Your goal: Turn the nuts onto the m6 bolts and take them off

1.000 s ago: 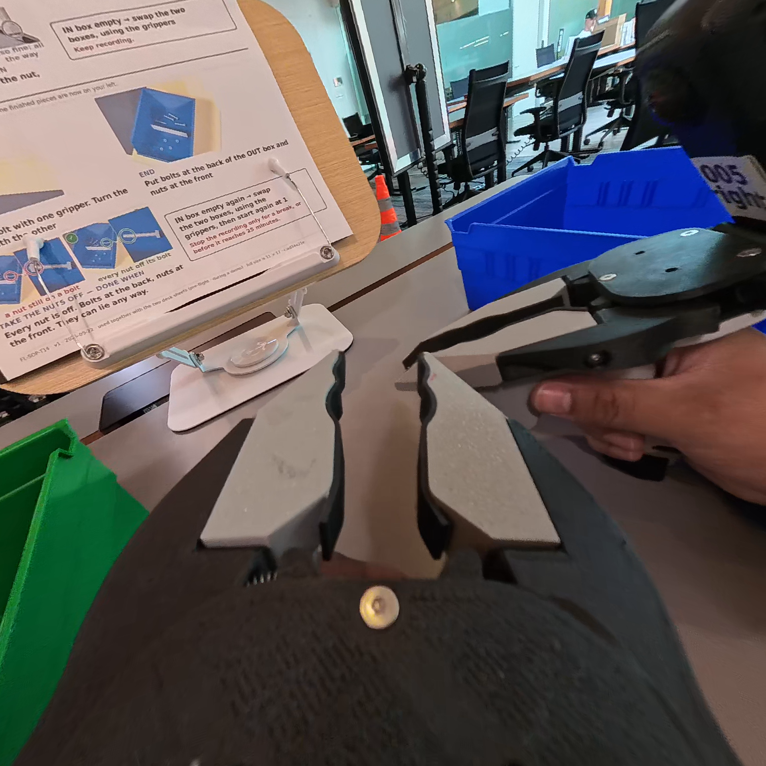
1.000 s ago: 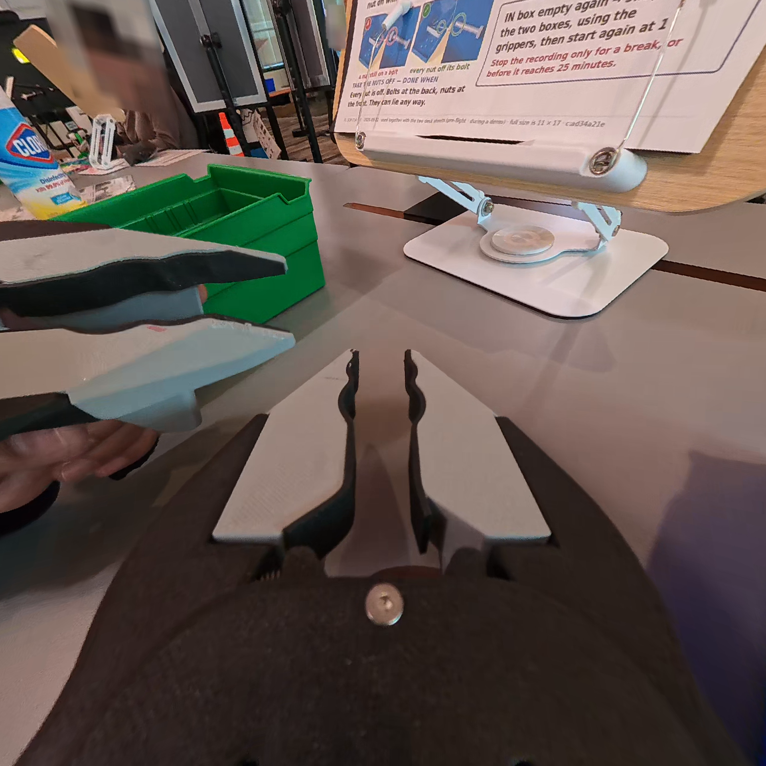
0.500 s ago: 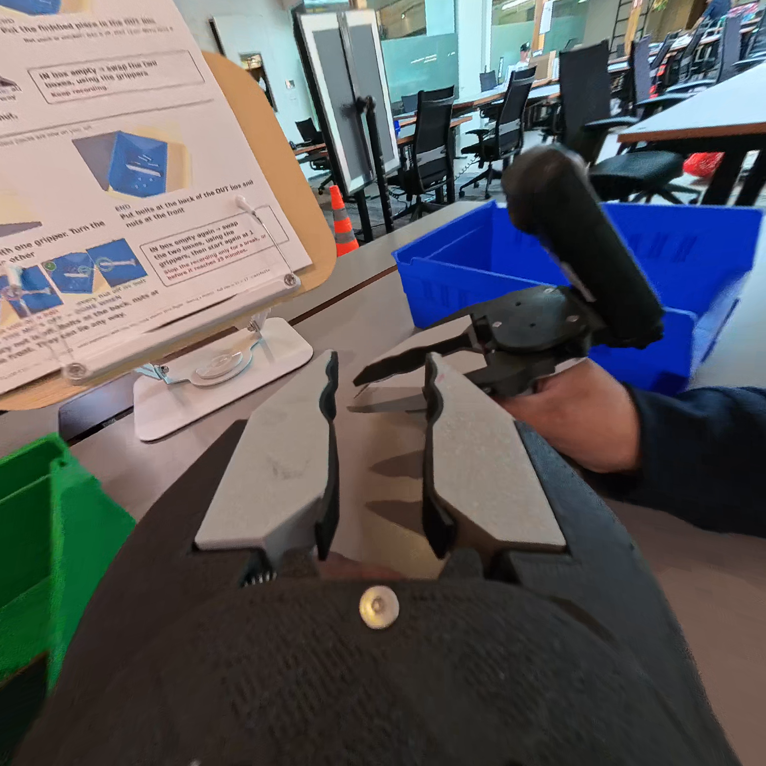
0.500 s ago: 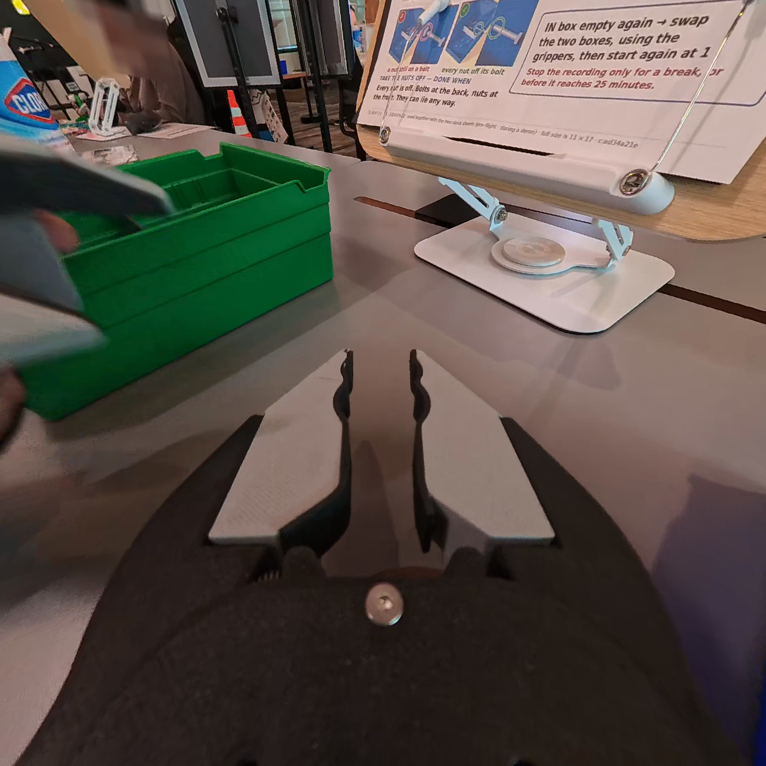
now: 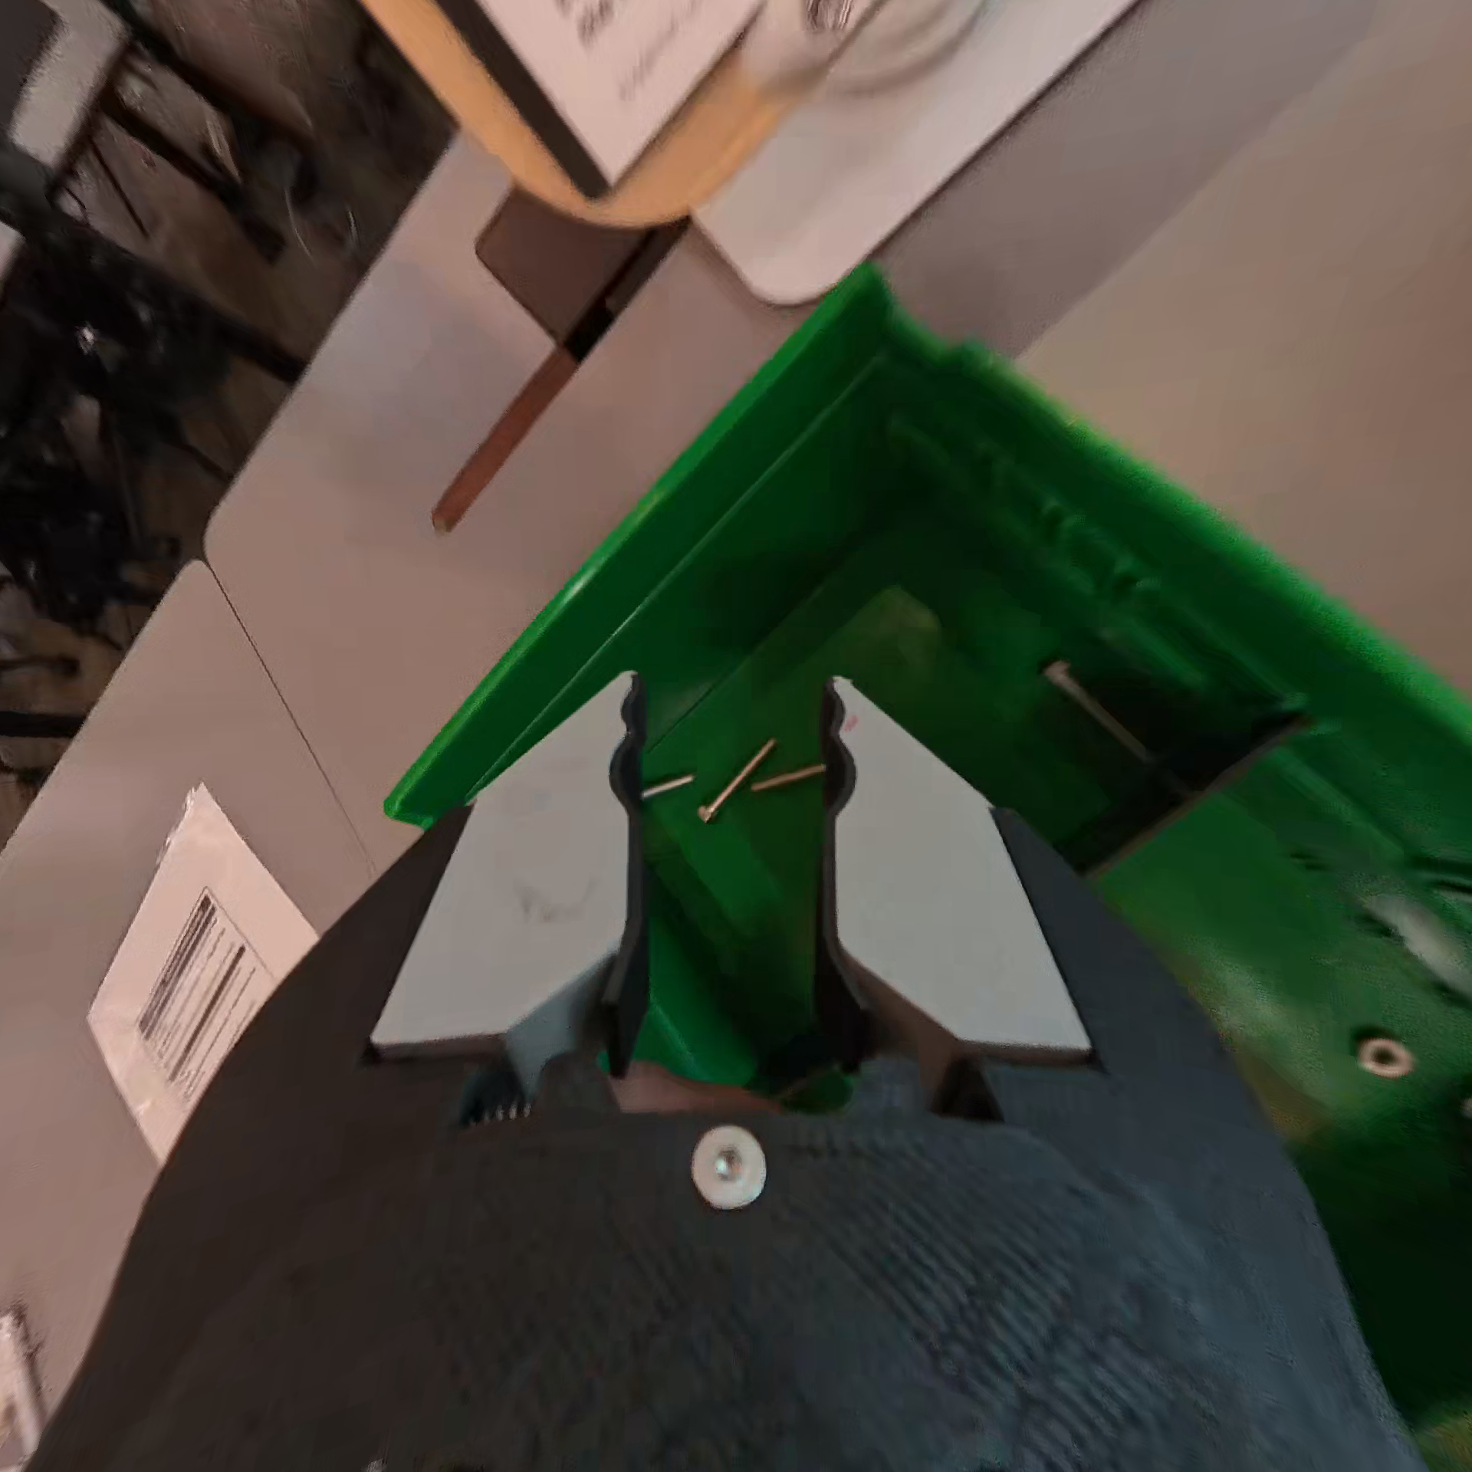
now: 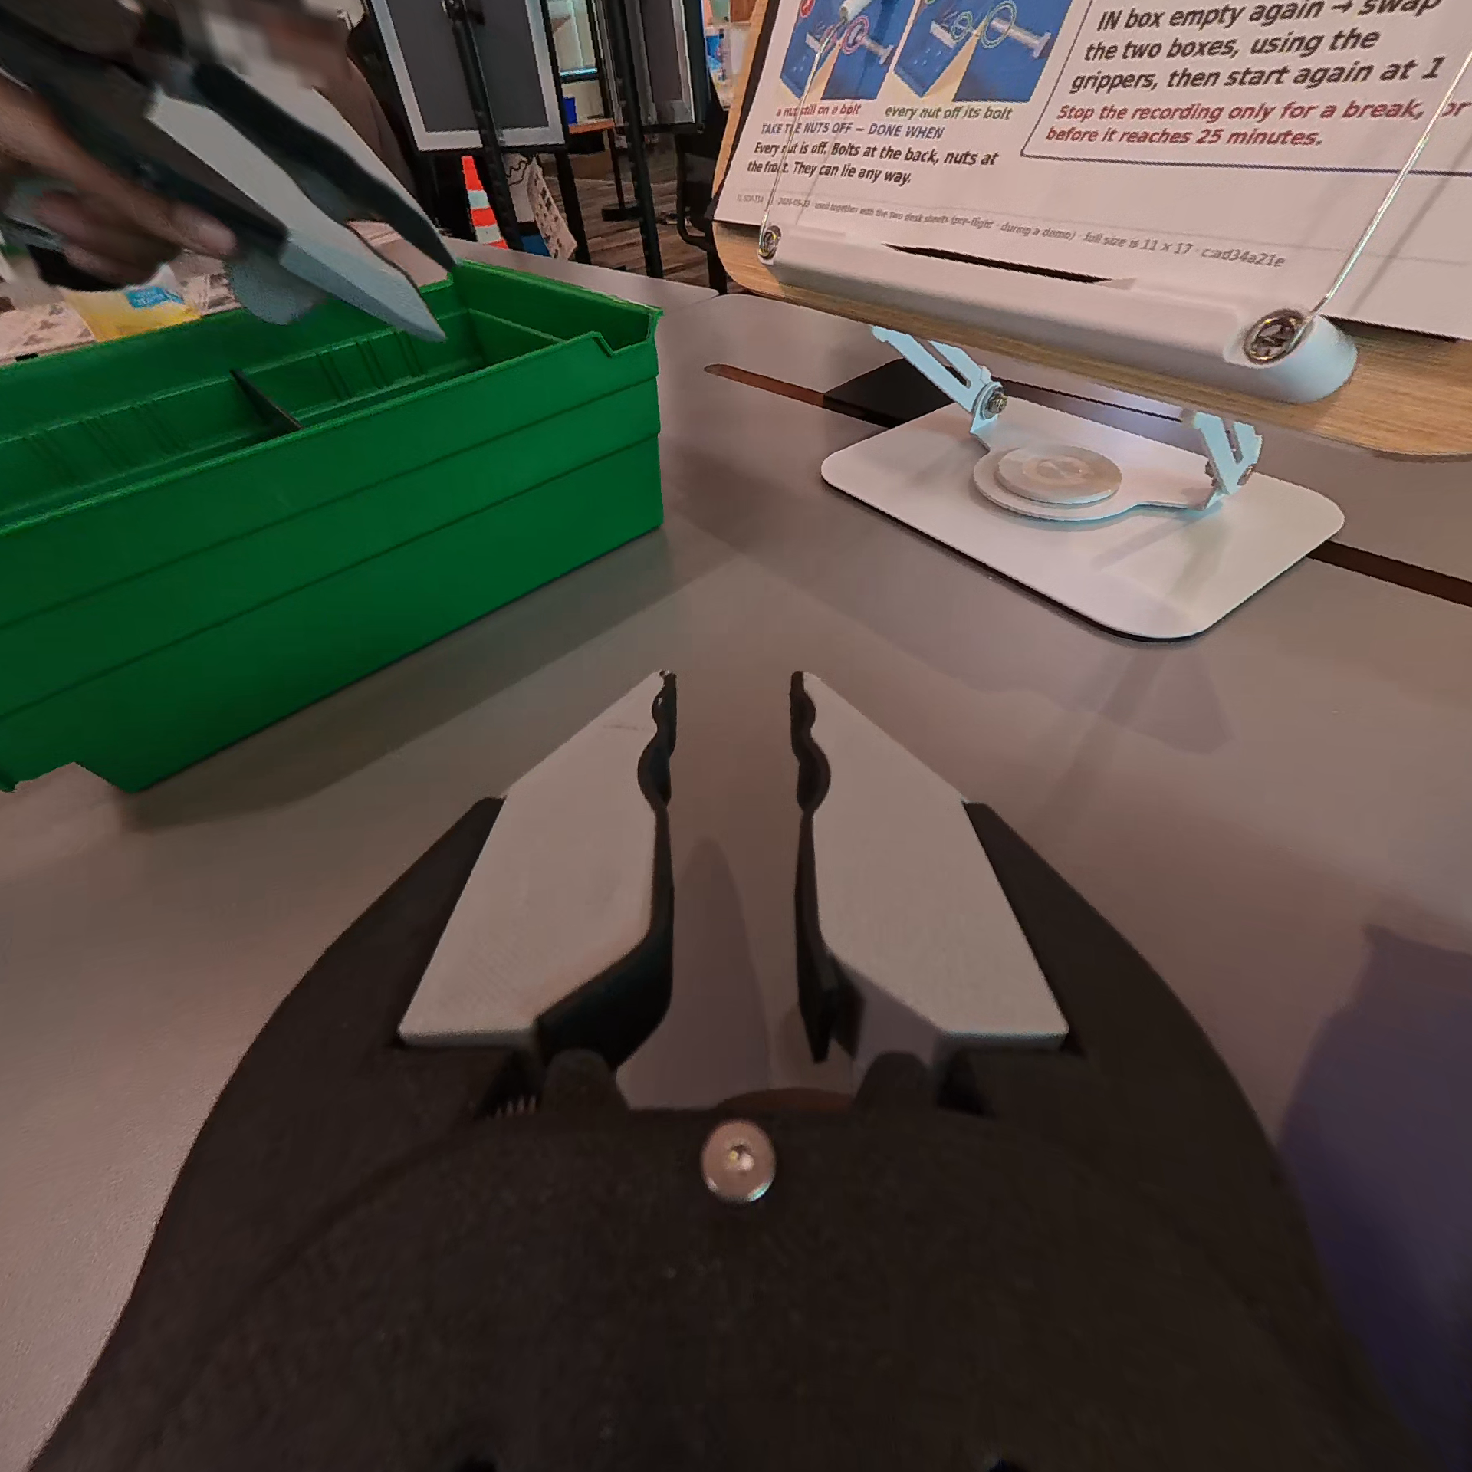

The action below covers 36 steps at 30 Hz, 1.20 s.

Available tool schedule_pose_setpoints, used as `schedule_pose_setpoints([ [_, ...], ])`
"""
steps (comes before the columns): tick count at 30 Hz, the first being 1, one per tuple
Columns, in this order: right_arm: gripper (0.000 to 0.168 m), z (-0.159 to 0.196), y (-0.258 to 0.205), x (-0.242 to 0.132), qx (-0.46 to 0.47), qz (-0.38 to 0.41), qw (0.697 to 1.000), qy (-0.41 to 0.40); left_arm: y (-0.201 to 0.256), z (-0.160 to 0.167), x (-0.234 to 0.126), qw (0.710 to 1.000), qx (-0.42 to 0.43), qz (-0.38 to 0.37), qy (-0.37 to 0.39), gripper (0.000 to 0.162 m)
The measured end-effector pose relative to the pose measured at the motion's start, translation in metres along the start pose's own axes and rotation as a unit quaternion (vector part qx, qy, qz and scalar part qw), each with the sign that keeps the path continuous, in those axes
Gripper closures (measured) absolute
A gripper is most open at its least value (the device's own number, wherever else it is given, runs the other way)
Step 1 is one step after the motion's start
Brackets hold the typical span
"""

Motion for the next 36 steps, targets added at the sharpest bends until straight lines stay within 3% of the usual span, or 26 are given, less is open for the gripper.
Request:
schedule_pose_setpoints([
  [4,0.142,0.001,-0.001,0.000,0.000,-0.004,1.000,-0.002,0.001,0.020,0.029,0.994,0.069,0.048,-0.066,0.136],
  [10,0.142,0.001,-0.001,0.001,0.006,-0.009,1.000,-0.004,0.015,0.052,0.046,0.962,0.115,0.152,-0.195,0.124],
  [15,0.142,0.001,-0.001,0.001,0.007,-0.012,1.000,-0.007,0.017,0.083,0.062,0.936,0.149,0.157,-0.277,0.126],
  [20,0.142,0.002,-0.002,0.001,0.009,-0.015,1.000,-0.007,0.007,0.078,0.077,0.950,0.145,0.113,-0.253,0.158],
  [27,0.142,0.002,-0.004,0.001,0.009,-0.020,1.000,-0.009,0.003,0.075,0.077,0.957,0.155,0.071,-0.237,0.159],
  [32,0.142,0.002,-0.006,0.001,0.014,-0.026,1.000,-0.009,-0.003,0.051,0.060,0.982,0.092,0.014,-0.162,0.159],
  [36,0.142,-0.002,-0.011,-0.001,0.015,-0.040,0.999,0.002,-0.007,0.015,0.023,0.995,0.054,-0.055,-0.068,0.159],
])
Point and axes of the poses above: each gripper's, where its closed fingertips meet, x out along the fingers, z out of its underside, y = z × x across the jaws, the point moved 2 cm from there along -x, back along the fingers, and after that the axes turned 7 degrees about x, right-handed, at the moved point
